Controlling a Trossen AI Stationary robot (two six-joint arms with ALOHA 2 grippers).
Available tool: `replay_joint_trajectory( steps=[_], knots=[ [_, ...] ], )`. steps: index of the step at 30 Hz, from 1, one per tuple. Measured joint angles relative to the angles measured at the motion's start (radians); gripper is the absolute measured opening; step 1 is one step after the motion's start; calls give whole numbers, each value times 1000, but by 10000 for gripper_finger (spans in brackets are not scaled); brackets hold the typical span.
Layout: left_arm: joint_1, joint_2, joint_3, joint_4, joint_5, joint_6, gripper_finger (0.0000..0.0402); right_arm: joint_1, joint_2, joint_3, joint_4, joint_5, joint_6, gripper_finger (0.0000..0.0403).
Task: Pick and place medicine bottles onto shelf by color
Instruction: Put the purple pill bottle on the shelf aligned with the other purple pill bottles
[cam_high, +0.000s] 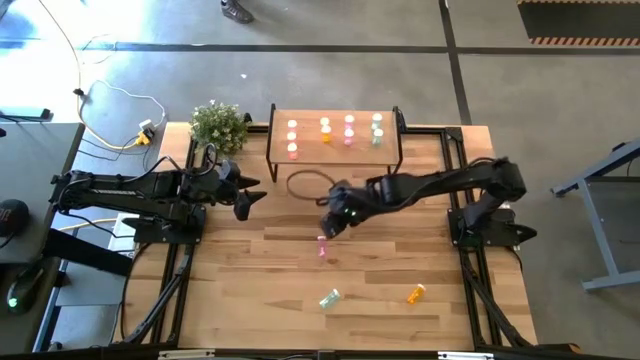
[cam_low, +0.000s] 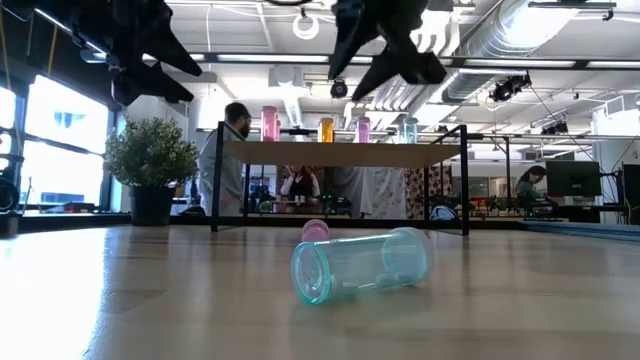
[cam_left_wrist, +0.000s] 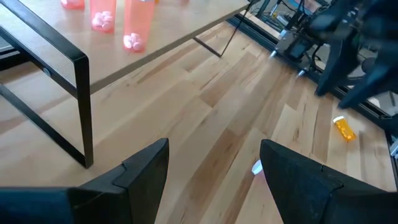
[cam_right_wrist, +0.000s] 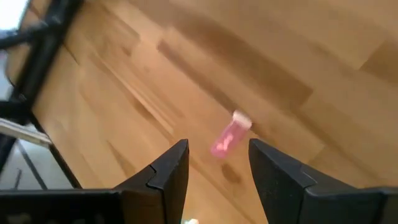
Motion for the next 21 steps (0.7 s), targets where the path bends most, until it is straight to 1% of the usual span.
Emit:
replay_joint_trajectory(
  steps=[5,9,13,21],
  knots=[
    [0,0,0,0,0,0,241,25,92,0,1,-28,46,158],
    [0,0,0,0,0,0,241,25,155,0,19,-39,137,158],
    [0,0,0,0,0,0,241,24,200,0,74,-43,237,158],
    [0,0,0,0,53,0,241,18,272,0,136,-49,330,158]
  ],
)
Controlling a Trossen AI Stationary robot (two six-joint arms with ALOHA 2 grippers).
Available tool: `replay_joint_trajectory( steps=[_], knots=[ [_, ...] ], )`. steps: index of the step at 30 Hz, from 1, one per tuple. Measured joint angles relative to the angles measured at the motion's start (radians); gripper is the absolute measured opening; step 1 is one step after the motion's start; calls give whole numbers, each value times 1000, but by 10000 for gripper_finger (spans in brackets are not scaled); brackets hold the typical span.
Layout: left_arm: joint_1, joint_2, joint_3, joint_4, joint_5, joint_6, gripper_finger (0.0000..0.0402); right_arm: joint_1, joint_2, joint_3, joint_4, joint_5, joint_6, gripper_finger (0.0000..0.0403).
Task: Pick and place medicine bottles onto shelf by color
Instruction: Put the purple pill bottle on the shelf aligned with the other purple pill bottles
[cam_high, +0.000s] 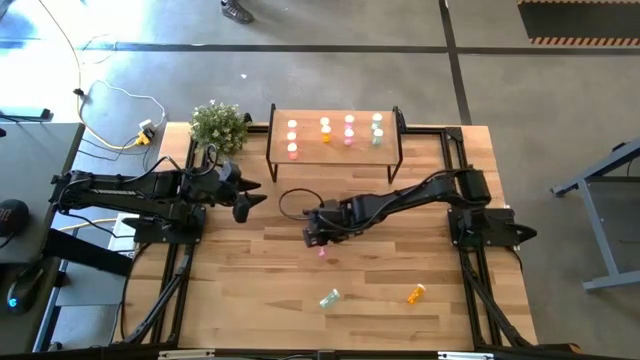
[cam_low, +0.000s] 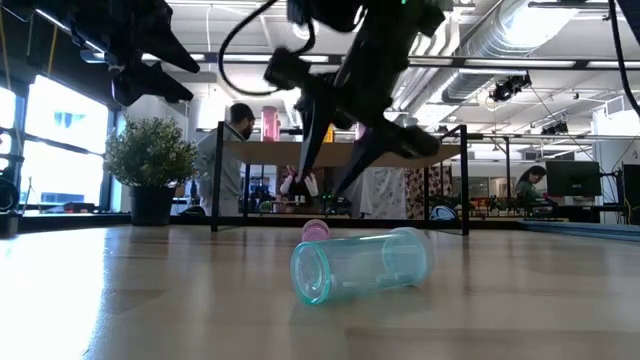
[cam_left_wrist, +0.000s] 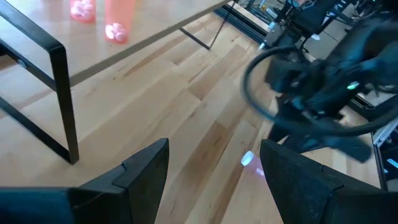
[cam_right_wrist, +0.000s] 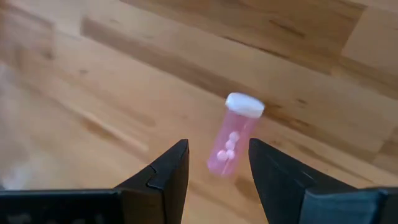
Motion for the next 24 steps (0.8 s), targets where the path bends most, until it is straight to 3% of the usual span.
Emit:
replay_joint_trajectory(
  steps=[24],
  knots=[
    [0,0,0,-6,53,35,241,-38,100,0,41,-29,39,156]
  ],
)
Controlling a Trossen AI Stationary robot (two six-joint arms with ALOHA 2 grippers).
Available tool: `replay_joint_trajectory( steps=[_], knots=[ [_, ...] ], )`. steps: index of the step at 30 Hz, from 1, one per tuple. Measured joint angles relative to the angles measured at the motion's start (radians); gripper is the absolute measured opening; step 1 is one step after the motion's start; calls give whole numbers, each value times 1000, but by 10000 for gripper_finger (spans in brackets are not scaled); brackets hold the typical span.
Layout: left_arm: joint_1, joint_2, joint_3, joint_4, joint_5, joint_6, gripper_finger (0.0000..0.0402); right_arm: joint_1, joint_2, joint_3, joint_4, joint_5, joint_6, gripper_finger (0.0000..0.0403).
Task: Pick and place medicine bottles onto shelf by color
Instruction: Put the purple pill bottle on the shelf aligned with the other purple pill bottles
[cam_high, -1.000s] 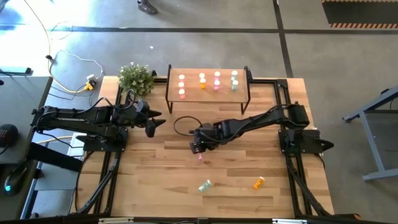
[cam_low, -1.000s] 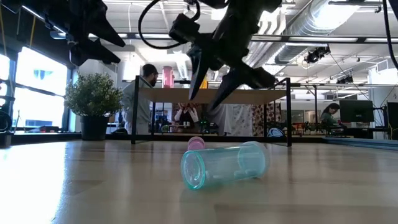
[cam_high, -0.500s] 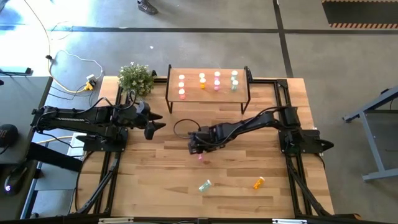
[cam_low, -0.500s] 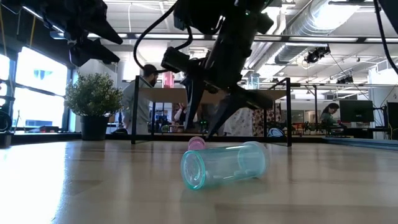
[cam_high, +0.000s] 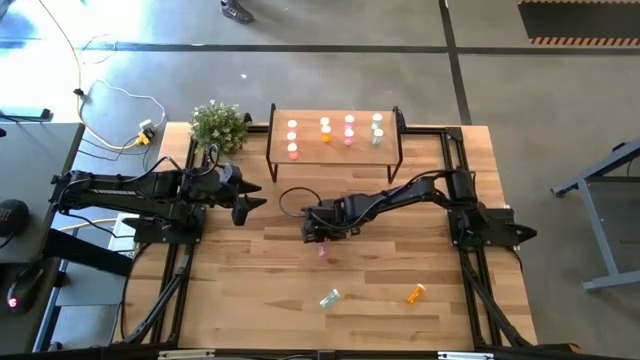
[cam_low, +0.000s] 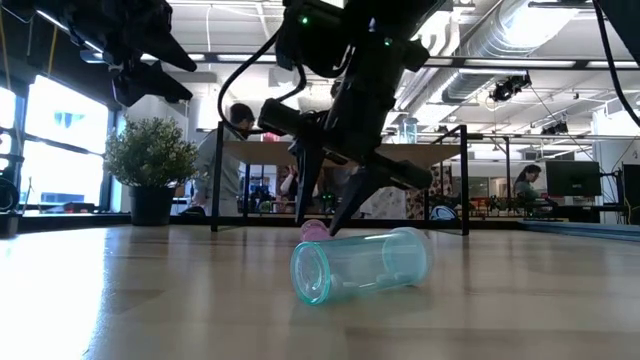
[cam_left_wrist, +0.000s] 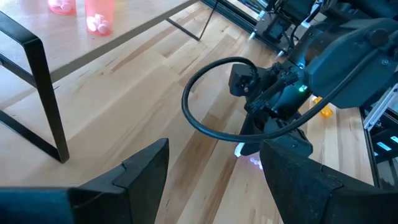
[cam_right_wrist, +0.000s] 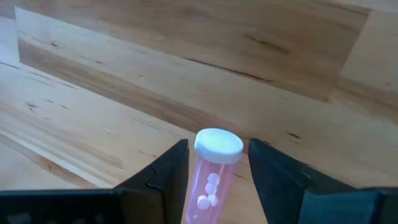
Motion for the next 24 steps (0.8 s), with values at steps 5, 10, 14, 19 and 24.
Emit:
replay_joint_trajectory(
  steps=[5,10,14,19,24],
  knots=[
    [0,0,0,0,0,35,241,4,18,-1,12,-9,26,151],
    [0,0,0,0,1,45,241,10,29,0,18,-20,46,151],
    [0,0,0,0,15,45,241,9,29,0,17,-25,62,149],
    [0,0,0,0,17,45,241,16,30,0,14,-27,79,124],
    [0,0,0,0,22,74,241,26,30,1,12,-19,85,100]
  ],
)
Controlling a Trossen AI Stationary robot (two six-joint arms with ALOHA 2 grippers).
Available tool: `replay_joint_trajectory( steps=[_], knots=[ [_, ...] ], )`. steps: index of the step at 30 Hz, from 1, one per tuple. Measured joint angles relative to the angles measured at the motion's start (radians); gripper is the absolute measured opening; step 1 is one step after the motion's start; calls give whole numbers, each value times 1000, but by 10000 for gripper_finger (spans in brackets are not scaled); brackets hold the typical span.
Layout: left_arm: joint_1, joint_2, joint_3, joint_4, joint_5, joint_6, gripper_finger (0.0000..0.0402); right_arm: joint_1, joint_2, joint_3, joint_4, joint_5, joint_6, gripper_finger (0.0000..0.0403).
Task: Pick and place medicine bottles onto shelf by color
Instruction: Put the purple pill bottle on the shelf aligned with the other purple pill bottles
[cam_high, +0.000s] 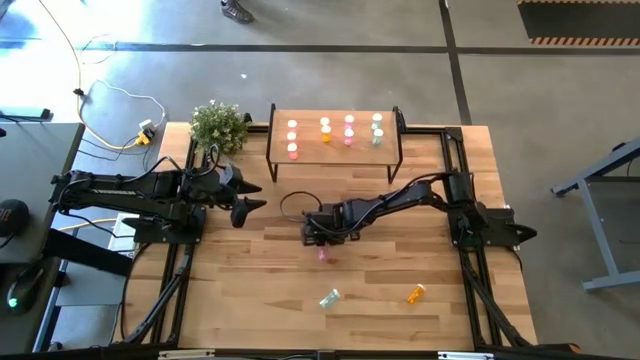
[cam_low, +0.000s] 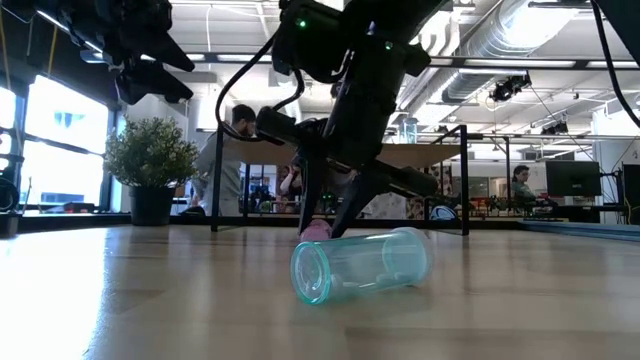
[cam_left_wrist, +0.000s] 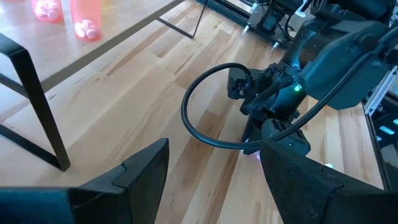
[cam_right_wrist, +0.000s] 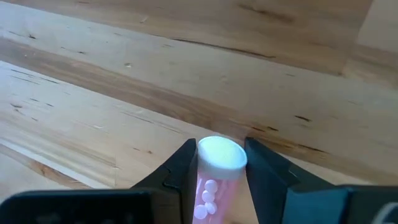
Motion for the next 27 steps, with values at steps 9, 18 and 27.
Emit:
replay_joint_trajectory(
  steps=[9,18,27],
  knots=[
    [0,0,0,0,1,19,241,27,-24,-2,-4,68,-20,100],
    [0,0,0,3,76,23,241,72,-162,-2,64,463,-114,96],
    [0,0,0,31,76,23,241,95,-347,-2,56,938,-372,95]
  ],
)
